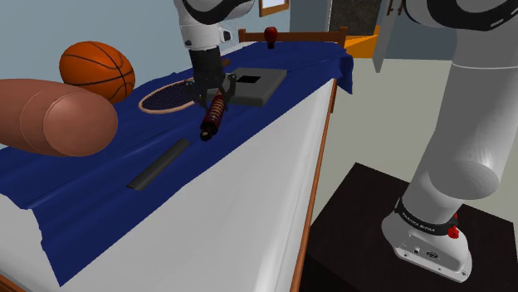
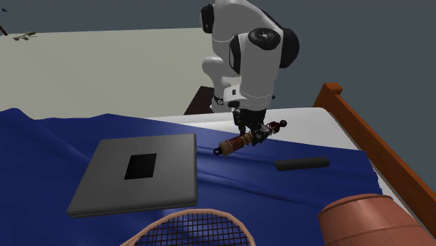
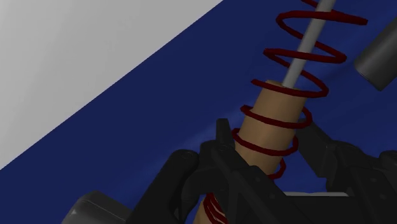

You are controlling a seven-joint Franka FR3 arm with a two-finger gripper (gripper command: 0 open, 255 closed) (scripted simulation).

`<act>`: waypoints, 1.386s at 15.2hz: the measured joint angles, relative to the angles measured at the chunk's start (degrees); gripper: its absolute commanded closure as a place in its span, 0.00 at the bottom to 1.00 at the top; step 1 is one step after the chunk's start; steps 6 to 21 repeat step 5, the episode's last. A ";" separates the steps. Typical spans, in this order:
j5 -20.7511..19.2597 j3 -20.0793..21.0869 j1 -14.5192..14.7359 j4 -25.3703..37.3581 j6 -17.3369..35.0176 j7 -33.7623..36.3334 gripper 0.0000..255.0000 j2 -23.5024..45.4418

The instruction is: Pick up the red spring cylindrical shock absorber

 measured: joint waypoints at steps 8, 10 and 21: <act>-0.13 0.07 0.17 4.08 -3.69 0.13 1.00 0.39; -0.13 0.07 0.17 4.08 -3.69 0.13 1.00 0.39; -0.13 0.07 0.17 4.08 -3.69 0.13 1.00 0.39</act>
